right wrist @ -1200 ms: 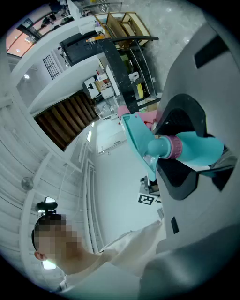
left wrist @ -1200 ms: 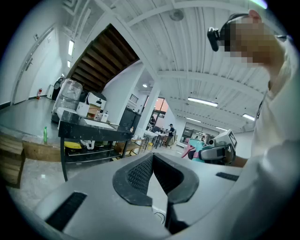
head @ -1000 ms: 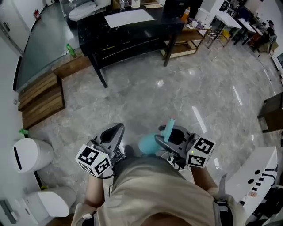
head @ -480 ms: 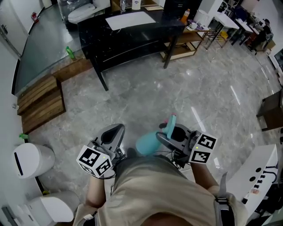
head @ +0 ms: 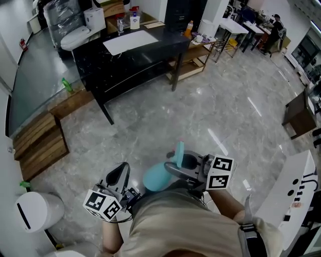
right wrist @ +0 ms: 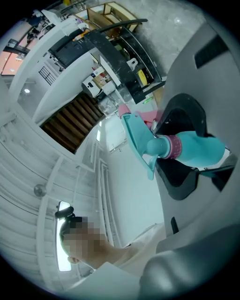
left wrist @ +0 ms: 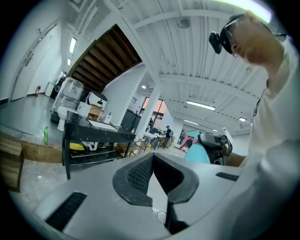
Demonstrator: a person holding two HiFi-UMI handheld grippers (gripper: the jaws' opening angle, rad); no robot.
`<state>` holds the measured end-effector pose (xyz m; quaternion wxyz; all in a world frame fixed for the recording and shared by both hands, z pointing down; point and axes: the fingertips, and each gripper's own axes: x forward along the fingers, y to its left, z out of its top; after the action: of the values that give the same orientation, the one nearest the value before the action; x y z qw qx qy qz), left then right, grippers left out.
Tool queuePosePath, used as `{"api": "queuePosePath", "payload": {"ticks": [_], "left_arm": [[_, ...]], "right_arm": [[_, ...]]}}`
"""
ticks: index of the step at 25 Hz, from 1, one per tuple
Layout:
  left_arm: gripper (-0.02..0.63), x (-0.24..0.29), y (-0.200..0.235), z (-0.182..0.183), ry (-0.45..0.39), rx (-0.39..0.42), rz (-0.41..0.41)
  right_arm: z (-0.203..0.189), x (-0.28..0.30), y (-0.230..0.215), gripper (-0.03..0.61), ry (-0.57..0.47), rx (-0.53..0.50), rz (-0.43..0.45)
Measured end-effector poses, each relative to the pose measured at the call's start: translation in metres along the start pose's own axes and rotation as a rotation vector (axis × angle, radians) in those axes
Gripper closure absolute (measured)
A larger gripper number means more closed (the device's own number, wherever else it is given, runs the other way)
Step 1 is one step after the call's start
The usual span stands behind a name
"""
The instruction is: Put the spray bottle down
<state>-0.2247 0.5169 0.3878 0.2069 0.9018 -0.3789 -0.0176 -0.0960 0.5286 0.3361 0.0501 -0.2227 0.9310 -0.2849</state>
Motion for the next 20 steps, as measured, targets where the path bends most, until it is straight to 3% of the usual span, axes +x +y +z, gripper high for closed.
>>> {"api": "queuePosePath", "payload": {"ticks": [7, 15, 20], "left_arm": [[0.603, -0.01, 0.002, 0.003, -0.013, 0.0, 0.008], [0.603, -0.017, 0.019, 0.004, -0.021, -0.012, 0.039], [0.603, -0.01, 0.024, 0.013, -0.026, -0.013, 0.053]], "right_arm": [[0.004, 0.005, 0.003, 0.417, -0.012, 0.007, -0.008], [0.012, 0.026, 0.008, 0.417, -0.02, 0.015, 0.078], [0.009, 0.032, -0.012, 0.417, 0.012, 0.057, 0.029]]}}
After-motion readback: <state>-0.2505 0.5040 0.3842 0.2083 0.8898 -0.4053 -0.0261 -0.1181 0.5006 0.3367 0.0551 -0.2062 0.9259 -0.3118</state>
